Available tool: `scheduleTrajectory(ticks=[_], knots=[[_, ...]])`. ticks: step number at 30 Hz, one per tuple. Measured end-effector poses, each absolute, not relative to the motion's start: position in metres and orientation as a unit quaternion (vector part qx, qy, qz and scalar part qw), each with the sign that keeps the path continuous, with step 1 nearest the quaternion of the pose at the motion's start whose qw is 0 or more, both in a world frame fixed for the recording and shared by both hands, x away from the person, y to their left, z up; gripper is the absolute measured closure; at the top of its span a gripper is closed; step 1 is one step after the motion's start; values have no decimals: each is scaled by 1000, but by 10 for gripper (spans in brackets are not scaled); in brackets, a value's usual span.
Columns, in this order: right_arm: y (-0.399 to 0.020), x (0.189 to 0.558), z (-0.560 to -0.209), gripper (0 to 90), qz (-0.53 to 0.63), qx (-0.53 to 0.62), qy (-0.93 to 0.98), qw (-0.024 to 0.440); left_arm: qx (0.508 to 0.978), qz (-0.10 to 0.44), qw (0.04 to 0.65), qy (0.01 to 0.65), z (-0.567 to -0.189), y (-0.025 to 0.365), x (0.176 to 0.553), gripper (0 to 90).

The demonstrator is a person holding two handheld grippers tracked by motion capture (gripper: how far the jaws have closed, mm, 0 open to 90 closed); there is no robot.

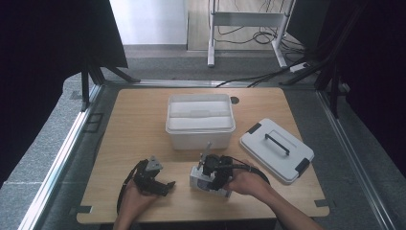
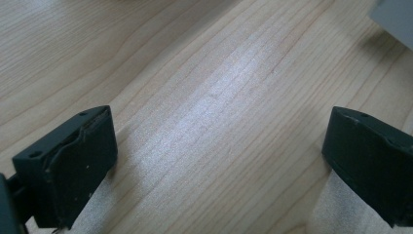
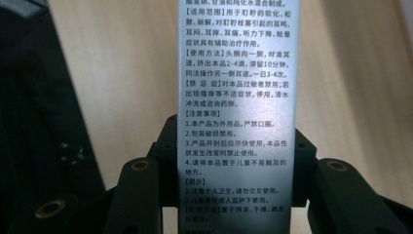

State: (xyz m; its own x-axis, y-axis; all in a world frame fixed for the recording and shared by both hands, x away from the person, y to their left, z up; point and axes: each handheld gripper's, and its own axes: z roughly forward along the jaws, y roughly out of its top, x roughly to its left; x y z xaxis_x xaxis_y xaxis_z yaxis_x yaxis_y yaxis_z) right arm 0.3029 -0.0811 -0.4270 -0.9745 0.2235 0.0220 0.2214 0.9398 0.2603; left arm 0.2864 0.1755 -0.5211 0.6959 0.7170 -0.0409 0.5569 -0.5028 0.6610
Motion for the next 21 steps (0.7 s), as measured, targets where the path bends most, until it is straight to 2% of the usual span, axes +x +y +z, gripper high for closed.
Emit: scheduleTrajectory(ticks=[6, 10, 21], knots=[[-86, 292, -437, 544, 128, 108, 986, 5, 858, 120, 333, 371, -521, 175, 286, 0], [-88, 291, -437, 500, 135, 103, 986, 2, 858, 120, 333, 371, -521, 175, 286, 0], [-96, 292, -407, 407, 173, 107, 979, -10, 858, 121, 333, 371, -521, 175, 286, 0]])
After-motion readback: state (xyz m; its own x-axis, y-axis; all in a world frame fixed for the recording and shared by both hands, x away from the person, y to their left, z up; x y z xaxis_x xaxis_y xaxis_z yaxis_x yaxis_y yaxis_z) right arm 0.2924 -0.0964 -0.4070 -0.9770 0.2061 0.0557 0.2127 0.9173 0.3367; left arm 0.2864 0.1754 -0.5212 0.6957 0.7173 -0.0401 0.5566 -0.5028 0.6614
